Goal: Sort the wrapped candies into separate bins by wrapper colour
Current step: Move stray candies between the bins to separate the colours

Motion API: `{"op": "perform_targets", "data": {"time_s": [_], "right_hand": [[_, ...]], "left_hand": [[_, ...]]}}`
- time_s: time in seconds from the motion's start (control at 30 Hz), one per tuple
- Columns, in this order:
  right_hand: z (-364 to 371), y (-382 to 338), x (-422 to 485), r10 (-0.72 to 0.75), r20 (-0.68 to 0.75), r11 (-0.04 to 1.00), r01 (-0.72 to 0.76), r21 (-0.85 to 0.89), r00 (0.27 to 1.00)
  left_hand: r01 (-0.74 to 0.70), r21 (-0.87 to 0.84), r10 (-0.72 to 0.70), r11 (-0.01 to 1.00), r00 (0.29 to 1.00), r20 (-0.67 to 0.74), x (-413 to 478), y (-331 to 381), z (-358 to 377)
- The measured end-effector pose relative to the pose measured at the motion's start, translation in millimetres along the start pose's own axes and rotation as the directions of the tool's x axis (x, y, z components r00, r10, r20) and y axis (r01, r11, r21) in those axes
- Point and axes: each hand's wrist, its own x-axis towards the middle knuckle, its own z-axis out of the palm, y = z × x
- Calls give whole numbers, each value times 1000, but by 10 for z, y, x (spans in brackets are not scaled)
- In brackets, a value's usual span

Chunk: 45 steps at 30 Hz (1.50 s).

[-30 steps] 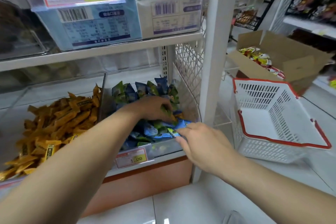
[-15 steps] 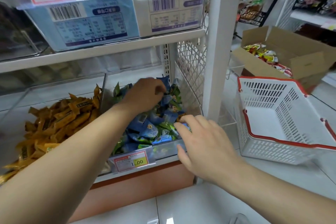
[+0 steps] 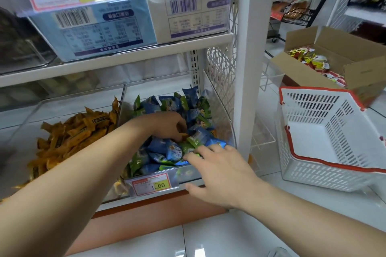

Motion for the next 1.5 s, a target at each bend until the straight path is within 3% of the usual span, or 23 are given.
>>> {"op": "perform_targets", "data": {"time_s": [0.13, 0.2, 0.3, 0.37, 0.47, 0.53, 0.7, 0.77, 0.83, 0.87, 0.97, 1.03, 1.13, 1.27, 1.37, 1.43, 1.5], "right_hand": [[-3, 8, -1, 0, -15, 1000, 0, 6, 1000], [-14, 25, 4, 5, -30, 997, -3, 72, 1000], [-58, 45, 15, 47, -143, 934, 7, 357, 989], [-102, 53, 47, 121, -246, 855, 25, 518, 962], [-181, 69, 116, 312, -301, 698, -3, 716, 901], [-232, 67, 147, 366, -303, 610, 19, 792, 880], [-298, 119, -4, 417, -373, 625, 37, 780, 828], [-313, 216, -136, 409, -361, 662, 0, 749, 838], [-332, 303, -268, 425, -305, 633, -39, 773, 853], [-336, 342, -323, 446, -283, 610, -57, 790, 849], [-331, 419, -421, 501, -270, 627, -130, 768, 822], [-312, 460, -457, 524, -263, 637, -168, 752, 810], [-271, 510, -492, 567, -251, 604, -189, 775, 785], [-247, 572, -482, 635, -289, 557, -166, 814, 717], [-252, 590, -469, 617, -292, 550, -135, 824, 731], [-256, 592, -464, 606, -291, 553, -129, 823, 740], [-258, 597, -460, 599, -301, 567, -128, 813, 742]], "left_hand": [[-33, -159, 15, 987, 994, -112, -91, -42, 49], [-47, -226, -7, 973, 972, -234, -197, -42, 36], [-106, -378, -91, 920, 879, -468, -457, -13, -48], [-210, -504, -126, 838, 824, -552, -680, 43, -60], [-367, -683, -156, 632, 803, -576, -961, 196, 50], [-399, -747, -159, 532, 819, -551, -1050, 297, 160], [-405, -824, -92, 396, 875, -475, -941, 366, 292], [-377, -818, -153, 434, 864, -479, -747, 353, 281], [-319, -684, -154, 656, 831, -535, -500, 384, 250], [-291, -573, -91, 766, 834, -544, -384, 429, 236], [-243, -351, 117, 904, 932, -344, -152, 554, 229], [-189, -191, 143, 963, 962, -231, -96, 518, 236], [-114, -91, 93, 989, 973, -211, -121, 324, 205], [-23, -111, -7, 993, 963, -268, -240, 72, 59], [127, -88, -153, 988, 885, -439, -267, -92, -112], [286, 17, -243, 958, 843, -481, -267, -154, -200], [373, 147, -237, 916, 801, -549, -246, -102, -215]]}}
